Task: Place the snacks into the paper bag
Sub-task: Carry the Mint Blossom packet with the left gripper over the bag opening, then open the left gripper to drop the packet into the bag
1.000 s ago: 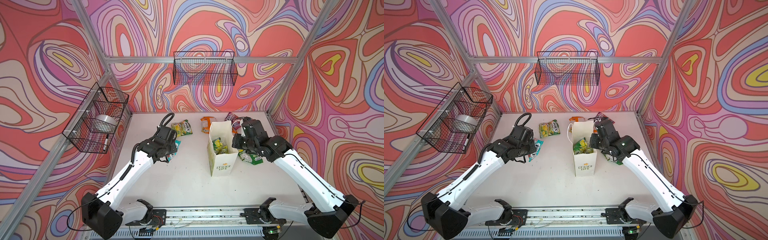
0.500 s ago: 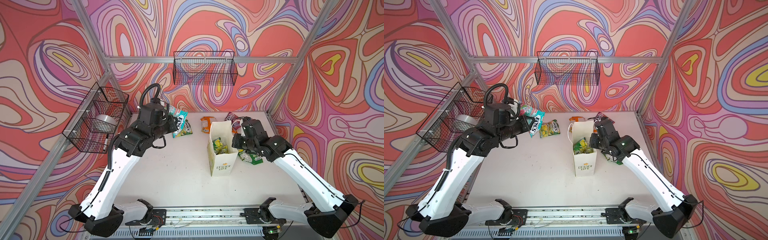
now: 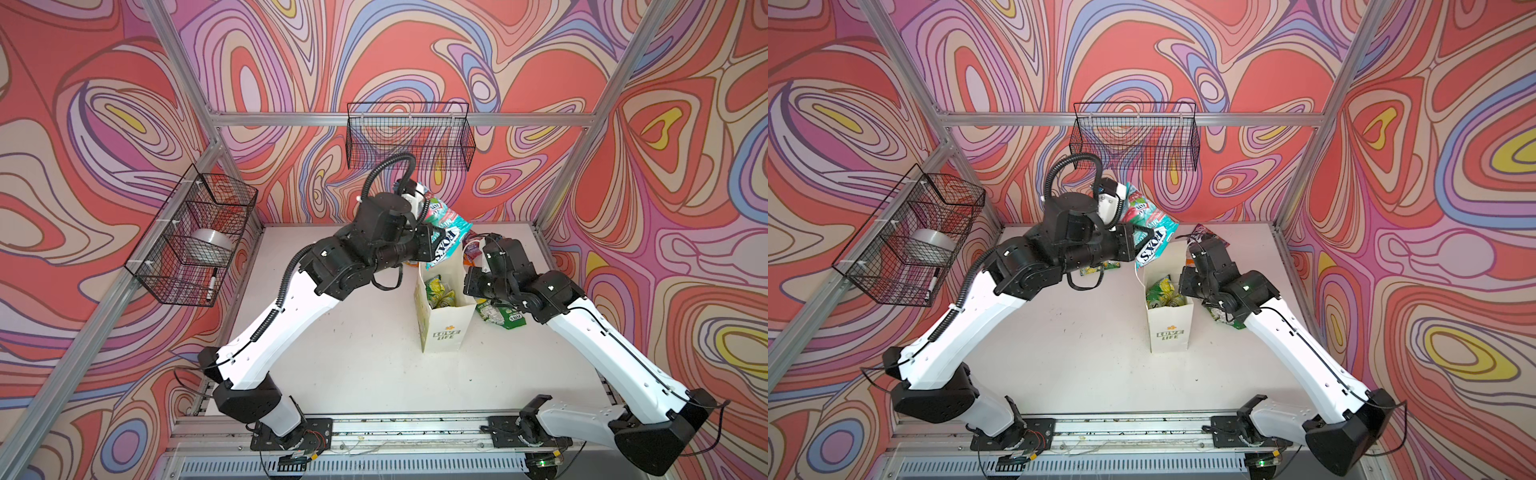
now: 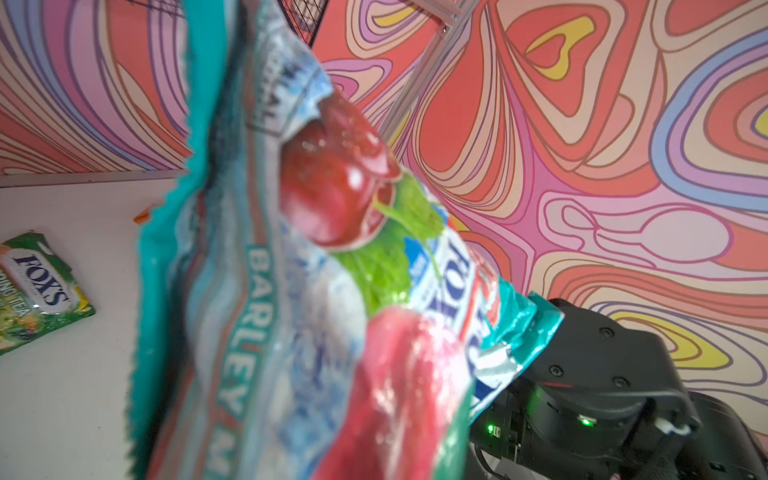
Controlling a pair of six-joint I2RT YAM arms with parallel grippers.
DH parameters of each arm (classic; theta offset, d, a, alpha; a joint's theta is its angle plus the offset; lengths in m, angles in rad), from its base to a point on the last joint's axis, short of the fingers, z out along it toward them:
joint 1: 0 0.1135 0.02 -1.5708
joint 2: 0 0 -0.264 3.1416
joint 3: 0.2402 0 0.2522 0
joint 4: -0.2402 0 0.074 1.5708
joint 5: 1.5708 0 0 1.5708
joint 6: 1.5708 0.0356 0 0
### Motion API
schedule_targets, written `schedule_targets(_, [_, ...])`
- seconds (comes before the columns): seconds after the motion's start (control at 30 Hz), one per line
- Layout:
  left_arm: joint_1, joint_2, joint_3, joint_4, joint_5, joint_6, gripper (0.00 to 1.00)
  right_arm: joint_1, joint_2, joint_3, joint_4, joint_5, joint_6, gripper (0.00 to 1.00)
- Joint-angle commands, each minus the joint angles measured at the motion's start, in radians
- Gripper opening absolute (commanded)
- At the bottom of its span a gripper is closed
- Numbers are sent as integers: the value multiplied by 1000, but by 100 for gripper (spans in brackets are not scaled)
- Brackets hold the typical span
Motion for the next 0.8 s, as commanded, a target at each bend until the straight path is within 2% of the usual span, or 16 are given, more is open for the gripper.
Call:
schedule_targets(0.0, [-9, 45, 26, 72, 32, -11, 16, 6, 3, 15, 7, 0, 1, 0])
schedule_targets(0.37, [-25, 176, 45, -59, -50, 33, 16, 6, -4, 23, -6, 15, -4, 0])
schedule_targets(0.53, [-55, 248, 130, -219, -105, 98, 16, 6, -1, 35, -14, 24, -11, 0])
schedule_targets(0.77, [-80, 292, 149, -331, -168, 141, 16, 6, 5, 35, -4, 18, -10, 0])
